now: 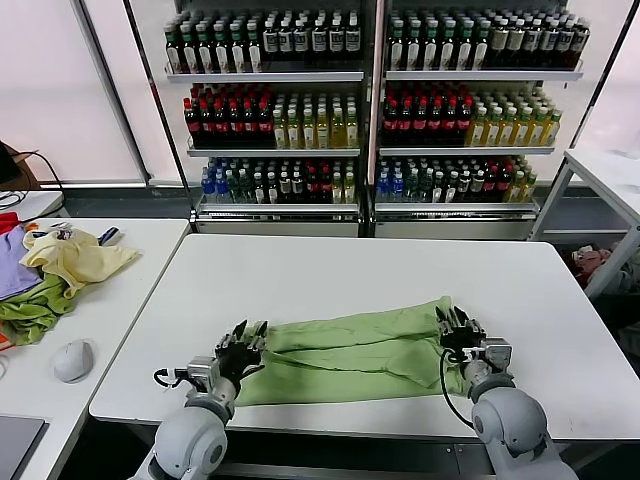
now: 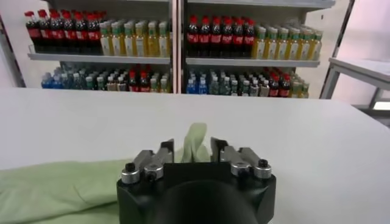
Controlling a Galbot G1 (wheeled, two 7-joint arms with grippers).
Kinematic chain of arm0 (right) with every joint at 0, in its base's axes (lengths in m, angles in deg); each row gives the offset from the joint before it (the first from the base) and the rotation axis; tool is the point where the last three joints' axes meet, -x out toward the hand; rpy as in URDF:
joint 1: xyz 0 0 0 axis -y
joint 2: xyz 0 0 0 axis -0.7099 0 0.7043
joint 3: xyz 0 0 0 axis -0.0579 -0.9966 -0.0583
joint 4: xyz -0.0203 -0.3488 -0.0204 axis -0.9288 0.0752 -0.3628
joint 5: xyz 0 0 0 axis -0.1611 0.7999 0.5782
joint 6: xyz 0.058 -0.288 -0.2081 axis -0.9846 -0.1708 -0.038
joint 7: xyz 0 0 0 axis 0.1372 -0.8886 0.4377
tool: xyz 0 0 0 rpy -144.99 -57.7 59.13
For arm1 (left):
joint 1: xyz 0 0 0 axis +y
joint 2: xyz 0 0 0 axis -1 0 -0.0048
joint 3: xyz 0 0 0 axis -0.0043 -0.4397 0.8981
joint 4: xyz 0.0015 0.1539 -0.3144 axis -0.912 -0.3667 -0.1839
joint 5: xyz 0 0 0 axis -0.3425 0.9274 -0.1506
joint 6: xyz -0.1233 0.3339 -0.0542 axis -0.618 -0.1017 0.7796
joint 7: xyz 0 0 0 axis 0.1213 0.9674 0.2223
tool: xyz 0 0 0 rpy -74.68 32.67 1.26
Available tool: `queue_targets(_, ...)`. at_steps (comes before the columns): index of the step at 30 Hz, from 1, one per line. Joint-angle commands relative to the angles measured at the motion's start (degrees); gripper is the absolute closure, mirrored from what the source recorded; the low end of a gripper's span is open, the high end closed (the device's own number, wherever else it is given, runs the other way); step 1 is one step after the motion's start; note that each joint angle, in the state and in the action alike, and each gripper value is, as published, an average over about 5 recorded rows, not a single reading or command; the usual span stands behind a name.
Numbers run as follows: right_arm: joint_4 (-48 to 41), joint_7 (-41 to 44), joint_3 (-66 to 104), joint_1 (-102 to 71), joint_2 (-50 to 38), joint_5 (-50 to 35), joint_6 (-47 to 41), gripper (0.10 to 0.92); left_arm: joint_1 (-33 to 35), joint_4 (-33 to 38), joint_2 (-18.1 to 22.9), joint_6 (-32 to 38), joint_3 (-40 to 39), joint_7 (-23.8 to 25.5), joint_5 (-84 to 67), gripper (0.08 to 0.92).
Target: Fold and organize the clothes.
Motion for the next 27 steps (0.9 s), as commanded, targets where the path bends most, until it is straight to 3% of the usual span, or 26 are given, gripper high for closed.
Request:
queue_targets(1,0.89,0.36,0.17,-1.68,0.03,1.17,0.18,0.396,5.88,2.51,4.00,-0.55,0.44,-4.73,7.07,0.393)
queue_targets(8,1.29,0.65,-0.03,-2.37,0.18,1.15,0.75,0.223,5.24,-0.91,7.71,-3.01,-0.46,-7.97,9.20,0.209)
queue_targets(14,1.87,0.81,0.16,-2.99,-0.26,0.97,1.16,0.203,3.27,-3.71,9.12,-4.53,-0.17,-9.13,9.89,0.180)
queue_targets(18,2.49,0.83,0.39,-3.44,-0.35,0.77,1.38,0.203,2.43,-4.77,9.16,-4.79,0.58,-9.55,8.63,0.230)
queue_targets(27,3.77,0.66,0.62,-4.01,-0.04,0.79,1.49,0.203,2.03,-5.37,8.47,-5.61,1.89,-9.36,3.54,0.484)
